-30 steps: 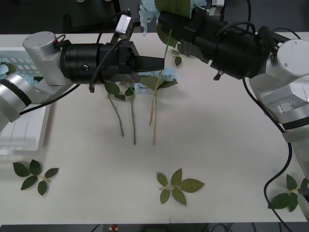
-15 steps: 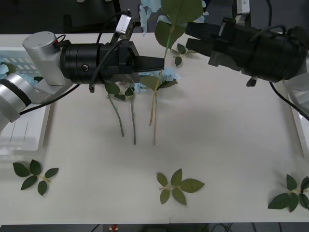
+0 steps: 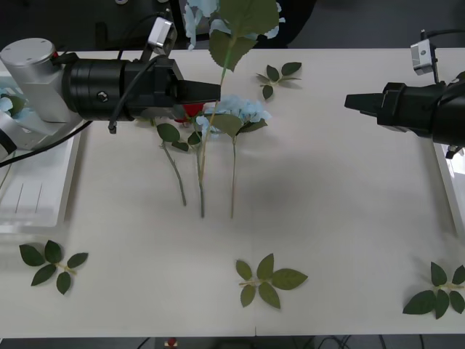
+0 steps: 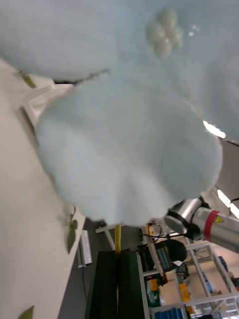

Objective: Place the red flowers into the right box and the blue flowers into the left box. If a person shows an open palm, hand one flower to the person first, then continue sorting.

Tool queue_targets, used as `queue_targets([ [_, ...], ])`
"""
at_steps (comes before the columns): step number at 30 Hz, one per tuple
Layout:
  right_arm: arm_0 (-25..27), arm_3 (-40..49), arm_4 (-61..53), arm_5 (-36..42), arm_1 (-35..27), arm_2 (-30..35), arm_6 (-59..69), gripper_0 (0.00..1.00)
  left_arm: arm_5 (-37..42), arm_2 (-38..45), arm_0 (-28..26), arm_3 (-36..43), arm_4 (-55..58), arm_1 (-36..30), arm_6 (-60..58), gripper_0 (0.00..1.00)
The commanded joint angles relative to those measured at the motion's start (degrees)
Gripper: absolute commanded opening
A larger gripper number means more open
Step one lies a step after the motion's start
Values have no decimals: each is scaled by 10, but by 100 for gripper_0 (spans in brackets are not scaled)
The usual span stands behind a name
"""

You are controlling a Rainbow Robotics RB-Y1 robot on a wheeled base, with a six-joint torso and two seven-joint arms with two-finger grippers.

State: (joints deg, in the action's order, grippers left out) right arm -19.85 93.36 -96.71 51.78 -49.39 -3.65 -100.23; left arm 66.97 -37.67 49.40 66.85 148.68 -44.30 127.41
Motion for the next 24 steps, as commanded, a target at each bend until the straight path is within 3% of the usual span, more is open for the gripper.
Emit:
queue_targets([
  [1,-22,11,60,-15,7,-1,11,72,4,-13,0,14,-5,-69,8,0],
  [11,-57,16,274,-15,77,-11,79,72,3,-14,0,14,-56,-181,16,0],
  [18,-62,16,288,-13,85,-14,91,72,14,-14,0,-3,-83,-243,10,0],
  [24,-62,17,288,-12,84,-14,92,72,39,-14,0,-39,-95,-258,17,0],
])
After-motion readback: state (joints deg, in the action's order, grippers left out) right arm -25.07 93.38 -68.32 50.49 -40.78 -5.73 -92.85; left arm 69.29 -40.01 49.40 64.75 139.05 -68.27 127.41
